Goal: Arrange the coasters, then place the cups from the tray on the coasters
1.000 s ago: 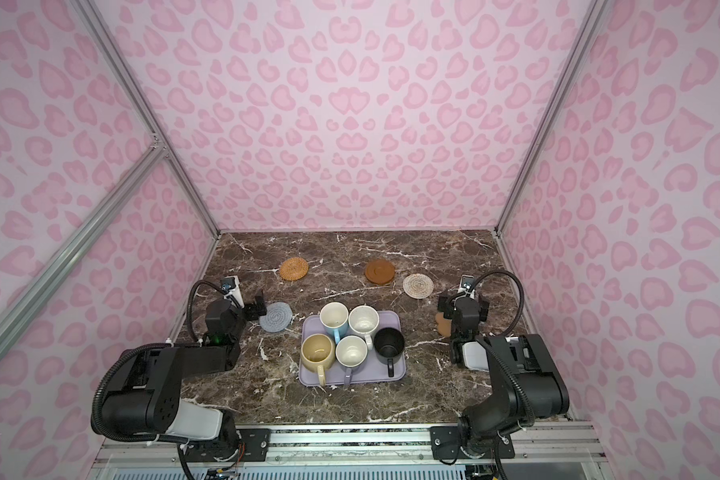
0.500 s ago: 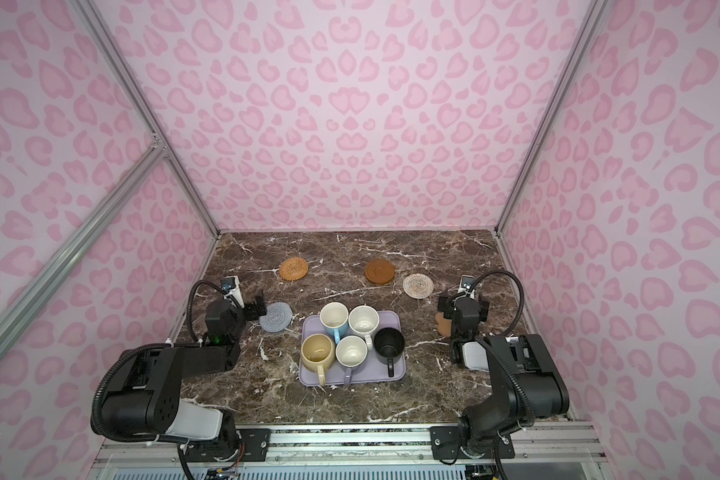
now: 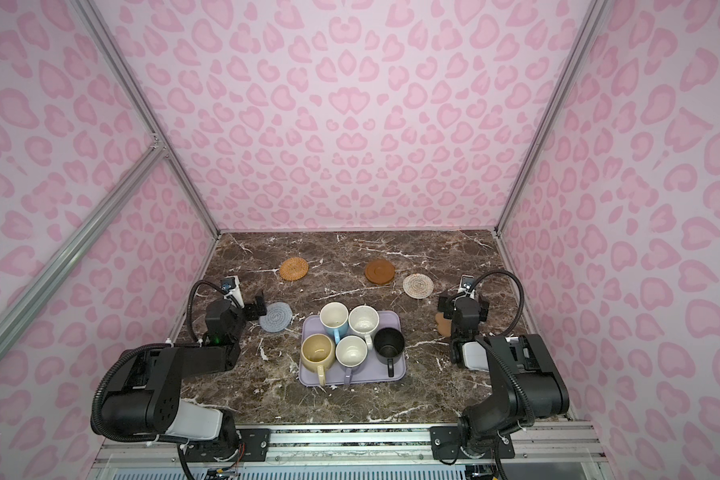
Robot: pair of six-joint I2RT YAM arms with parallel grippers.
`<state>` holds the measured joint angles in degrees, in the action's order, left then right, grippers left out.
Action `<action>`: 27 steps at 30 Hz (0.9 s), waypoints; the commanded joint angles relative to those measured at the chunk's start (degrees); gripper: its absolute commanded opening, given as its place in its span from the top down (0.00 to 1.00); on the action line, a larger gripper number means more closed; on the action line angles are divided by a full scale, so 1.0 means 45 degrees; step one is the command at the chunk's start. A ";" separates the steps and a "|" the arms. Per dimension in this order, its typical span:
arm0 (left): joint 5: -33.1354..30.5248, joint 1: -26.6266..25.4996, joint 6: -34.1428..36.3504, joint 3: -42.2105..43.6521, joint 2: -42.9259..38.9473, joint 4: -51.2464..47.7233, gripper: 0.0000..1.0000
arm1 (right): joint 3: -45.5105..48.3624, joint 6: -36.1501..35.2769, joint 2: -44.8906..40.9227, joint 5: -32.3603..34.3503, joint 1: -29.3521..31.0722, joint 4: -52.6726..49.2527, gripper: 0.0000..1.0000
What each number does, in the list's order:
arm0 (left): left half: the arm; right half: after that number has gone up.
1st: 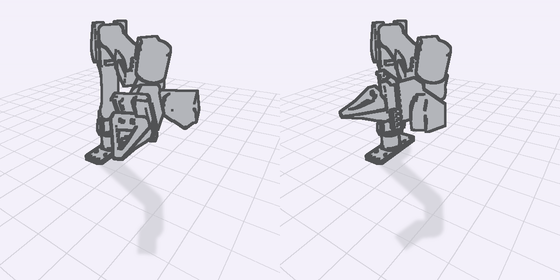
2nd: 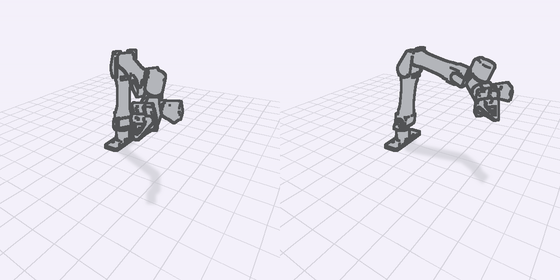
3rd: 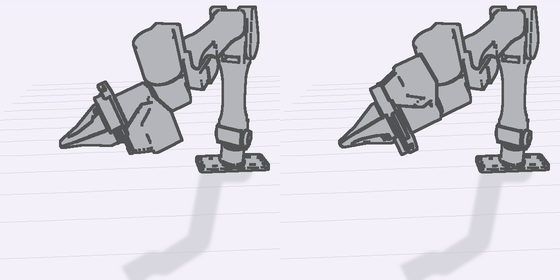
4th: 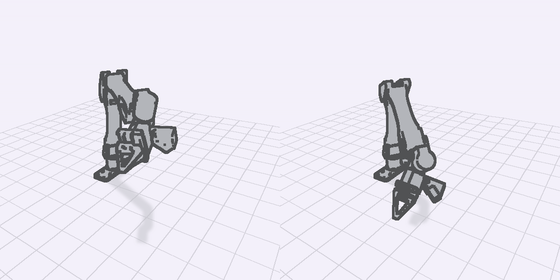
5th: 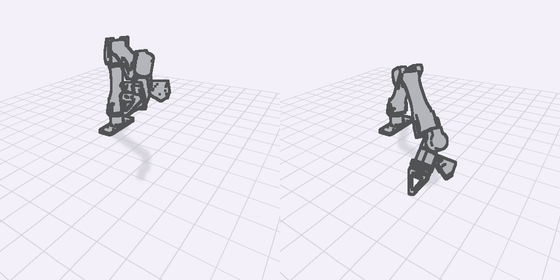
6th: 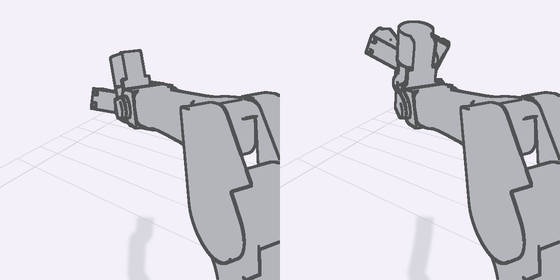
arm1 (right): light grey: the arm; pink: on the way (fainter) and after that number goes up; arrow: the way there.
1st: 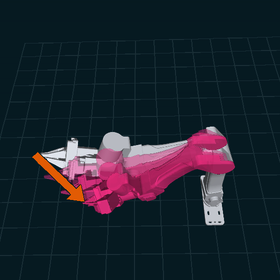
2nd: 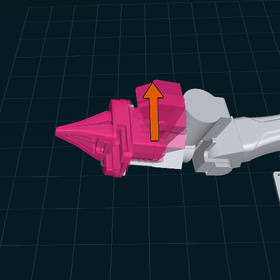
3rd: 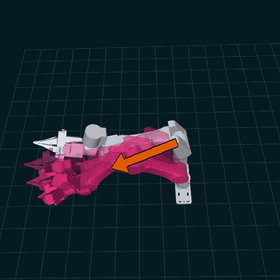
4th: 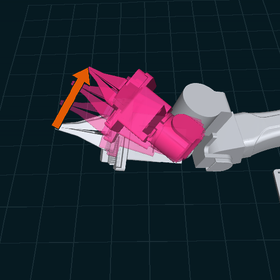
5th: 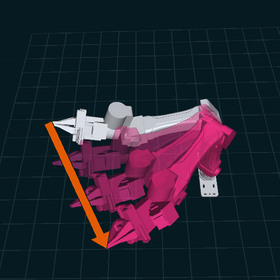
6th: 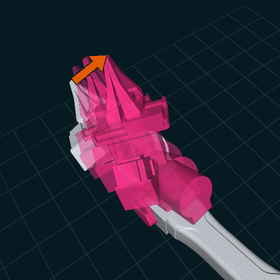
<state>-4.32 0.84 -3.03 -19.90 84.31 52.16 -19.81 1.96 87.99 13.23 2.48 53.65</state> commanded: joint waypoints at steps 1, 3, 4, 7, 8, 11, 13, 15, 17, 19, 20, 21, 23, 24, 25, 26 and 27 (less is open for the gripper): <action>0.0080 0.0013 0.0068 0.0025 -0.0069 0.0294 0.03 | 0.0028 0.0034 -0.0008 -0.0011 0.0003 0.0275 0.00; 0.0080 0.0011 0.0071 0.0038 -0.0072 0.0319 0.03 | 0.0047 0.0035 -0.0003 -0.0011 0.0001 0.0283 0.00; 0.0080 0.0009 0.0067 0.0028 -0.0079 0.0321 0.03 | 0.0039 0.0034 -0.0002 -0.0011 -0.0001 0.0285 0.00; 0.0068 0.0009 0.0072 0.0055 -0.0093 0.0337 0.03 | 0.0047 0.0034 -0.0006 -0.0011 -0.0004 0.0280 0.00; 0.0078 0.0009 0.0086 0.0058 -0.0099 0.0360 0.03 | 0.0047 0.0034 -0.0012 -0.0011 0.0005 0.0285 0.00; 0.0061 0.0019 0.0087 0.0096 -0.0132 0.0395 0.03 | 0.0065 0.0034 -0.0032 -0.0011 0.0012 0.0327 0.00; 0.0119 0.0026 0.0106 0.0089 -0.0302 0.0230 0.03 | 0.0128 0.0054 -0.0149 0.0032 -0.0002 0.0445 0.00; 0.0412 0.0009 0.0233 -0.0045 -0.0914 -0.0468 0.03 | 0.0164 0.0005 -0.0536 -0.0101 0.0029 0.0234 0.00; 0.0489 -0.0063 0.0379 0.0003 -0.1869 -0.1120 0.03 | 0.0081 -0.0090 -0.1249 -0.0248 0.0015 -0.0535 0.00; 0.0249 -0.0147 0.0337 0.0091 -0.2812 -0.1684 0.03 | -0.0322 -0.0299 -0.2132 -0.0600 0.0006 -0.2111 0.00; 0.0161 -0.0174 0.0226 0.0106 -0.3360 -0.2066 0.03 | -0.0667 -0.0351 -0.2665 -0.0824 0.0022 -0.3324 0.00; 0.0090 -0.0187 0.0133 0.0095 -0.3761 -0.2412 0.03 | -0.0981 -0.0387 -0.3084 -0.0992 0.0034 -0.4204 0.00; 0.0212 -0.0257 -0.0180 -0.0097 -0.4816 -0.3369 0.03 | -0.1542 -0.0426 -0.4024 -0.1435 0.0041 -0.5902 0.00; 0.0427 -0.0280 -0.0337 -0.0233 -0.5183 -0.3788 0.03 | -0.1689 -0.0435 -0.4435 -0.1710 0.0058 -0.6411 0.00; 0.0850 -0.0285 -0.0565 -0.0349 -0.5626 -0.4017 0.03 | -0.1837 -0.0444 -0.4963 -0.2135 0.0074 -0.6921 0.00; 0.1548 -0.0285 -0.0696 -0.0417 -0.6023 -0.3987 0.03 | -0.1946 -0.0426 -0.5462 -0.2590 0.0103 -0.7319 0.00; 0.2212 -0.0283 -0.0932 -0.0359 -0.6450 -0.3701 0.03 | -0.2022 -0.0124 -0.5923 -0.2758 0.0126 -0.7593 0.00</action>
<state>-1.10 -0.43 -4.51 -20.69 58.54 37.28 -28.21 0.60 64.51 5.78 2.72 29.02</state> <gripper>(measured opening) 0.974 0.999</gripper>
